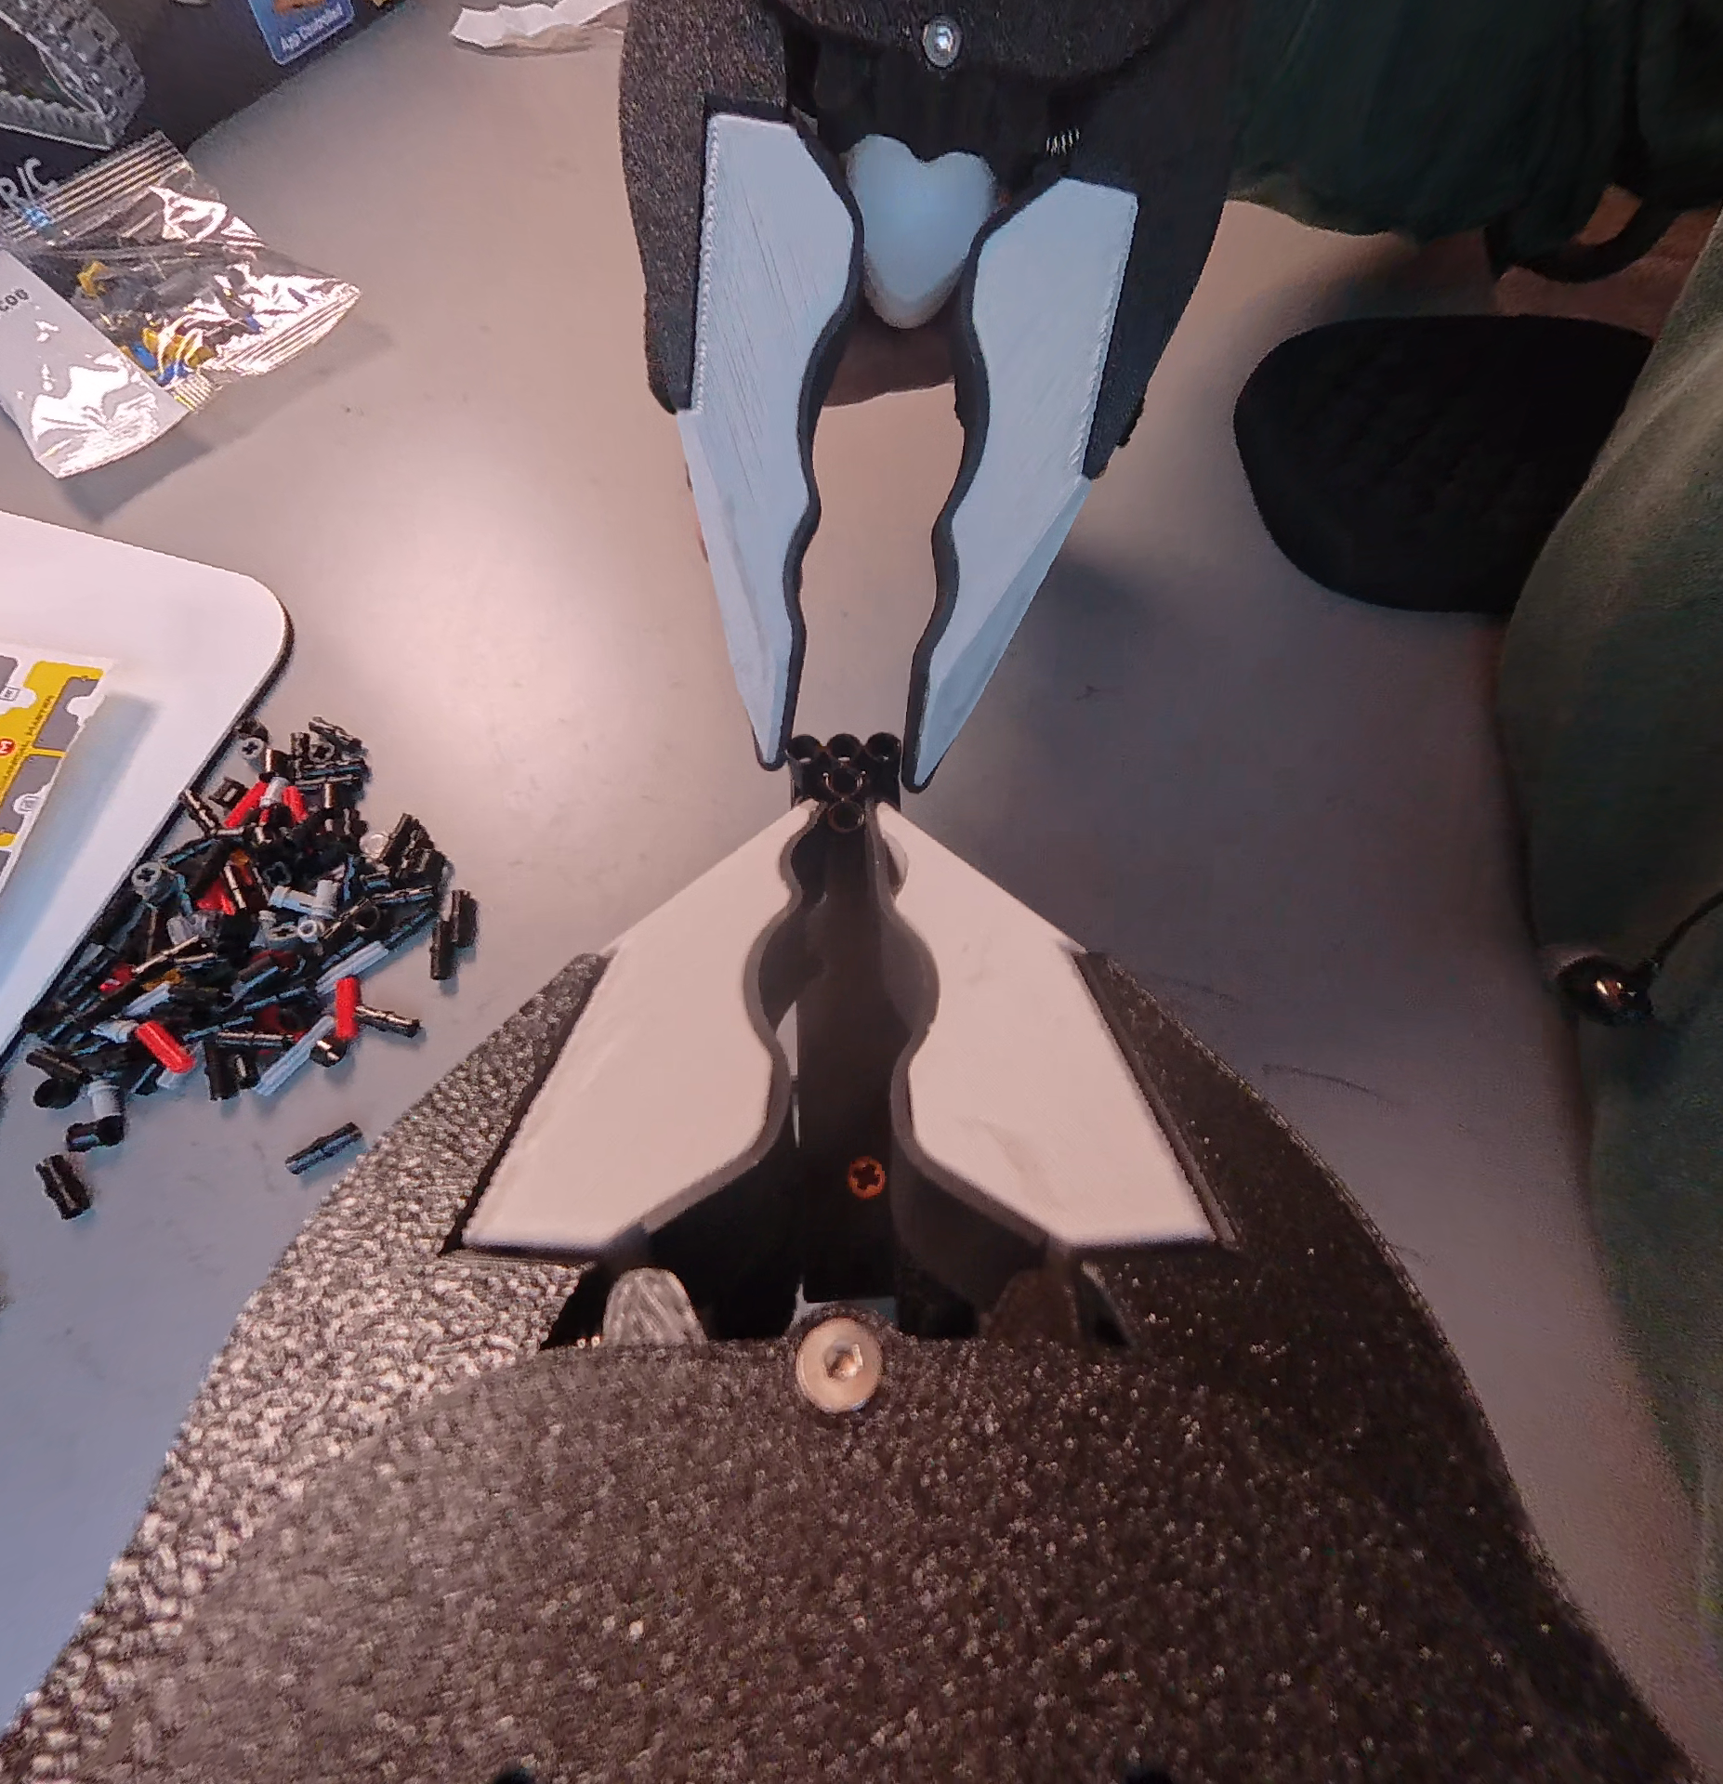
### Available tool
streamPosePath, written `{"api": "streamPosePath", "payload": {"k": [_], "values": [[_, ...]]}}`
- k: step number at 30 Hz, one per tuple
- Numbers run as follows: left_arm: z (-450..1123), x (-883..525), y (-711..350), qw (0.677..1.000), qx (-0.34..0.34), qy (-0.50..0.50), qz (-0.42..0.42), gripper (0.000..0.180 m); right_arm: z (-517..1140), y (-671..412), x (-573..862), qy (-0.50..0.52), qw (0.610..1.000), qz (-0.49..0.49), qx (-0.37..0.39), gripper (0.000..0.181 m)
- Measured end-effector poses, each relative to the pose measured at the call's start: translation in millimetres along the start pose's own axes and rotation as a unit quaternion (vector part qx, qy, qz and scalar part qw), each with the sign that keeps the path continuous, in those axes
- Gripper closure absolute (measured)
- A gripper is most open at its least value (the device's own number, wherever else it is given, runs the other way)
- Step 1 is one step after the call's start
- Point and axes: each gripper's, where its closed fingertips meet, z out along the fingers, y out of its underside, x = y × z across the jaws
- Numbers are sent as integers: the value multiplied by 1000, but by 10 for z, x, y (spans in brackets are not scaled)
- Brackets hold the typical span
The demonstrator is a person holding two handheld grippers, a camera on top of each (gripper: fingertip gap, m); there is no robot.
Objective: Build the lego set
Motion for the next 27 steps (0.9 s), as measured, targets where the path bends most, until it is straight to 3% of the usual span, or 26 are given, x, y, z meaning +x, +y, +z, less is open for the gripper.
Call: {"api": "streamPosePath", "payload": {"k": [11,27], "values": [[1,1,10,999,-22,13,31,174,-37,-37,-10,-43,999,17,-1,159],[4,13,30,998,-51,26,10,174,-4,12,-23,-42,998,32,-27,160]]}}
